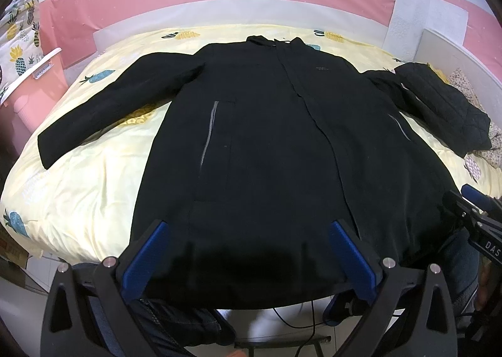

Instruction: Fold large clothes

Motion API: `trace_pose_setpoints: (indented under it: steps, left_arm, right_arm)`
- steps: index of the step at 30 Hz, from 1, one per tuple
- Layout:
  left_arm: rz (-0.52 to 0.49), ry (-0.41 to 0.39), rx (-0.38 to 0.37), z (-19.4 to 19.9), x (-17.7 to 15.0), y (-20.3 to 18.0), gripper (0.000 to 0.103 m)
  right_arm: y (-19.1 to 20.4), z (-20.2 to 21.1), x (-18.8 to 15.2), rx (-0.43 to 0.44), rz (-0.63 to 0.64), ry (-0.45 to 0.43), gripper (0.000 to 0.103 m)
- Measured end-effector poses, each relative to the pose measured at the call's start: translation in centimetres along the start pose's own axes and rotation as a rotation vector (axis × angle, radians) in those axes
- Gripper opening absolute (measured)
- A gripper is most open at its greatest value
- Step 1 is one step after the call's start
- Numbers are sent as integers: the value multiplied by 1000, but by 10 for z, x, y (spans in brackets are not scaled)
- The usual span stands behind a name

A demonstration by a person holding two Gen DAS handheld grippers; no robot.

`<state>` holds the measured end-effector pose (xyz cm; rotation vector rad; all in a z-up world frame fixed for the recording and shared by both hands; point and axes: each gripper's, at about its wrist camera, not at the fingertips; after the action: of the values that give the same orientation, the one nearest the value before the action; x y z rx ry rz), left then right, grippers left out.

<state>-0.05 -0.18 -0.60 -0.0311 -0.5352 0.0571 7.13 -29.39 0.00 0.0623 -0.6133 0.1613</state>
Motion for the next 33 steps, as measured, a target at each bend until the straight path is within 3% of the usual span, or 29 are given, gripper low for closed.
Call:
trace_pose_setpoints:
  steps: [33]
  left_arm:
    - [13, 4, -22, -6, 4, 4, 103]
  right_arm:
    - [5, -7, 2, -3, 14, 15, 74]
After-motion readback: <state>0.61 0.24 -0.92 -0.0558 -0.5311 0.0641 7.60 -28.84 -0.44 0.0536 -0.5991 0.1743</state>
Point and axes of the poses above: each gripper's, at about its wrist camera, not at the fingertips, and z roughly against the way its jaws point, y to its left, x to its top, and after that the axes turned 8 degrees about y, right-handed
